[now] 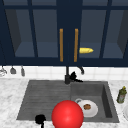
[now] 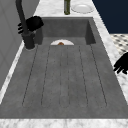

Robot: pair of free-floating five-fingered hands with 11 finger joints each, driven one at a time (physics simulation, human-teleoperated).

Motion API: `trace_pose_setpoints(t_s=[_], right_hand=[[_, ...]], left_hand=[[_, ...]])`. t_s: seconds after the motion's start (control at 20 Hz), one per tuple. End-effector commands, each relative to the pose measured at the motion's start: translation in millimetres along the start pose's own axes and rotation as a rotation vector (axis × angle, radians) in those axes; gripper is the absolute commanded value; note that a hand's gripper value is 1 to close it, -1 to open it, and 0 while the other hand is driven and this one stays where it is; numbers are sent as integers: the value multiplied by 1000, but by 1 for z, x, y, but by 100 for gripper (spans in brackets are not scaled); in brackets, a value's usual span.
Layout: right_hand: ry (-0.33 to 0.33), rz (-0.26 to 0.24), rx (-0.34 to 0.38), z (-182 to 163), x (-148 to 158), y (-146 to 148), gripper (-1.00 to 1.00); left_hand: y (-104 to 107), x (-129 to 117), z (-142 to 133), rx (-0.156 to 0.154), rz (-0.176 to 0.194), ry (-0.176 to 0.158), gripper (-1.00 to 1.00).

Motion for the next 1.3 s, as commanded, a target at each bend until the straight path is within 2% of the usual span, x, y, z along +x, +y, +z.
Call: trace_pose_setpoints(t_s=[0.0, 0.15, 0.4, 0.65, 0.85, 0.9, 0.95, 1.0, 1.1, 1.15, 1.25], right_hand=[[-64, -111, -41, -3, 3, 7, -100], [-78, -173, -56, -3, 0, 8, -100], [-98, -233, -74, -6, -3, 14, -100], [-97, -278, -88, -8, -8, 22, -100], [-92, -279, -136, -9, -2, 34, -100], [-95, -283, -147, -7, -2, 34, 100], [-66, -212, -231, -1, 6, 37, 100], [-43, -215, -264, 5, 5, 43, 100], [-29, -240, -312, 6, 4, 52, 100], [-10, -282, -363, 6, 5, 55, 100], [9, -317, -453, 4, 7, 60, 100]], left_hand=[[0, 0, 0, 0, 0, 0, 0], [0, 0, 0, 0, 0, 0, 0], [0, 0, 0, 0, 0, 0, 0], [0, 0, 0, 0, 0, 0, 0], [0, 0, 0, 0, 0, 0, 0], [0, 0, 0, 0, 0, 0, 0], [0, 0, 0, 0, 0, 0, 0], [0, 0, 0, 0, 0, 0, 0], [0, 0, 0, 0, 0, 0, 0], [0, 0, 0, 0, 0, 0, 0], [0, 0, 0, 0, 0, 0, 0]])
